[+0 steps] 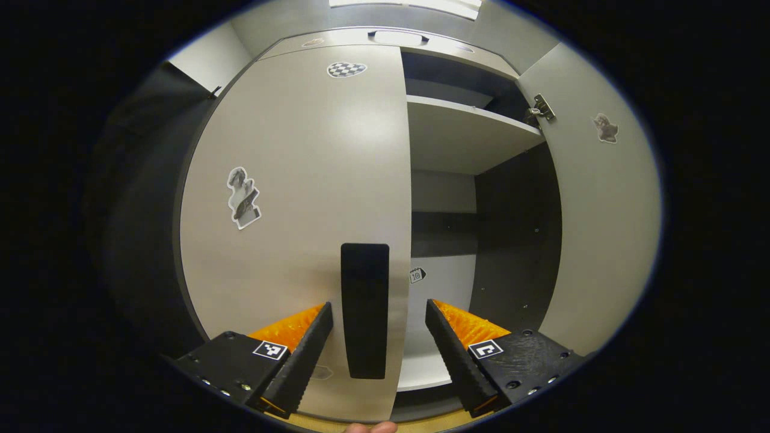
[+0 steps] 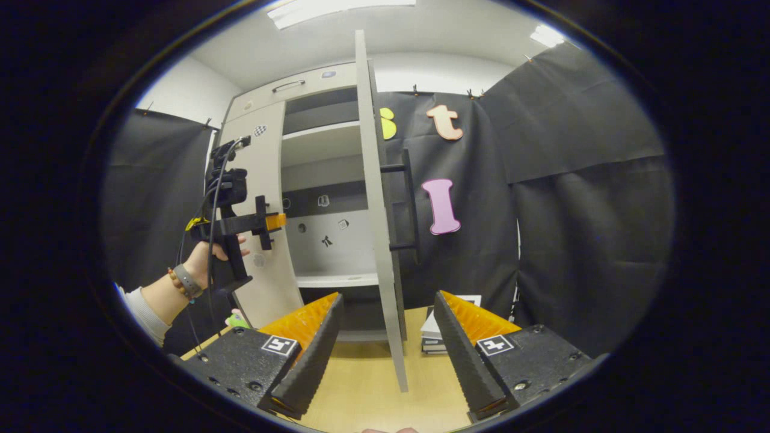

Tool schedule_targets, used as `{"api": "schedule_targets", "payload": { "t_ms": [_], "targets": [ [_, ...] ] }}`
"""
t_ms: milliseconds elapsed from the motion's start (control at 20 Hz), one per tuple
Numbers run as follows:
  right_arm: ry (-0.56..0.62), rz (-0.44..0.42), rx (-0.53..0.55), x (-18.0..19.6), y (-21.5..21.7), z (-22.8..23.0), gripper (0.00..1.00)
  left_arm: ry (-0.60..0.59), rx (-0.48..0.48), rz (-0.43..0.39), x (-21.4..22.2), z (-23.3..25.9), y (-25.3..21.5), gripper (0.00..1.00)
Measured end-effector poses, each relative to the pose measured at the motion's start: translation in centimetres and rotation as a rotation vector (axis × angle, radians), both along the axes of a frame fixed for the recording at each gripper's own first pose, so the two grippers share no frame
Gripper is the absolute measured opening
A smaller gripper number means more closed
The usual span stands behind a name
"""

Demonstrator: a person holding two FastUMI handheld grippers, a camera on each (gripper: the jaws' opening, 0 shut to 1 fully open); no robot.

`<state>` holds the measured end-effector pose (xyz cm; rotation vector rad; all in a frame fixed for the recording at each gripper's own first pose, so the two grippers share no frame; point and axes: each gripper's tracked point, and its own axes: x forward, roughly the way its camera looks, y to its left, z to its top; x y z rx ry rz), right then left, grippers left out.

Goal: Open the right door of the double-door shoe cabinet with the right hand, and open the left door with the left hand.

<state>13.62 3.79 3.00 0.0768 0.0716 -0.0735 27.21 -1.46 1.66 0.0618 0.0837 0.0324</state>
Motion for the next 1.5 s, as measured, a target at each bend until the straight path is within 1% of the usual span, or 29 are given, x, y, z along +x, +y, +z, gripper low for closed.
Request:
{"api": "schedule_targets", "payload": {
  "t_ms": [350, 450, 500, 550, 600, 650, 700, 750, 800, 850, 900, 950, 1000, 1100, 1150, 1200, 1250, 1400, 1500],
  "targets": [
    [-0.001, 0.026, -0.010, 0.4, 0.3, -0.1, 0.93, 0.010, -0.036, 0.004, 0.1, 0.1, 0.3, 0.93],
    [0.007, 0.030, -0.020, 0.3, 0.2, -0.3, 0.93, 0.013, -0.024, 0.029, 0.1, 0.0, 0.9, 0.93],
    [0.008, 0.030, -0.023, 0.3, 0.1, -0.3, 0.92, 0.011, -0.024, 0.041, 0.1, -0.1, 1.3, 0.86],
    [0.009, 0.028, -0.025, 0.3, 0.1, -0.4, 0.94, 0.006, -0.032, 0.041, 0.1, 0.0, 1.4, 0.79],
    [0.009, 0.028, -0.025, 0.2, 0.1, -0.4, 0.94, 0.008, -0.035, 0.038, 0.1, 0.0, 1.6, 0.67],
    [0.011, 0.030, -0.023, 0.3, 0.1, -0.5, 0.94, 0.038, -0.041, 0.037, -0.1, -0.7, 1.7, 0.63],
    [0.013, 0.030, -0.021, 0.2, 0.2, -0.5, 0.94, 0.058, -0.052, 0.011, 0.4, -1.1, 1.3, 0.45],
    [0.015, 0.030, -0.019, 0.2, 0.2, -0.5, 0.94, 0.062, -0.054, -0.009, -0.1, -1.5, 0.8, 0.52],
    [0.016, 0.030, -0.016, 0.1, 0.2, -0.5, 0.93, 0.043, -0.028, -0.012, -0.2, -0.9, 0.9, 0.30],
    [0.015, 0.030, -0.014, 0.1, 0.3, -0.6, 0.93, 0.052, -0.014, -0.009, -0.3, -1.4, 1.1, 0.14],
    [0.015, 0.029, -0.013, 0.0, 0.3, -0.6, 0.93, 0.045, -0.006, -0.017, 0.0, -1.1, 1.0, 0.12],
    [0.014, 0.026, -0.012, 0.0, 0.3, -0.6, 0.93, 0.057, 0.001, -0.024, -0.1, -1.3, 1.0, 0.12],
    [0.005, 0.021, -0.012, -0.1, 0.2, -0.4, 0.94, 0.070, 0.009, -0.025, -0.4, -1.2, 1.0, 0.08],
    [-0.001, 0.013, -0.019, 0.1, 0.1, -0.3, 0.93, 0.087, -0.002, -0.026, -1.1, -1.2, 0.9, 0.08],
    [0.000, 0.008, -0.024, 0.0, -0.1, -0.4, 0.92, 0.089, -0.008, -0.036, -1.6, -1.0, 0.8, 0.08],
    [0.002, 0.006, -0.027, -0.1, -0.1, -0.4, 0.94, 0.092, -0.024, -0.045, -2.0, -0.9, 0.8, 0.08],
    [0.005, 0.005, -0.028, -0.2, 0.0, -0.5, 0.93, 0.091, -0.033, -0.049, -2.5, -0.8, 0.8, 0.08],
    [0.017, 0.018, -0.022, -0.5, 0.5, -0.6, 0.93, 0.053, 0.014, -0.049, -4.3, -0.1, 1.0, 0.08],
    [0.014, 0.024, -0.030, -0.5, 0.6, -0.6, 0.94, 0.044, 0.017, -0.060, -5.4, 0.0, 1.4, 0.07]
  ]
}}
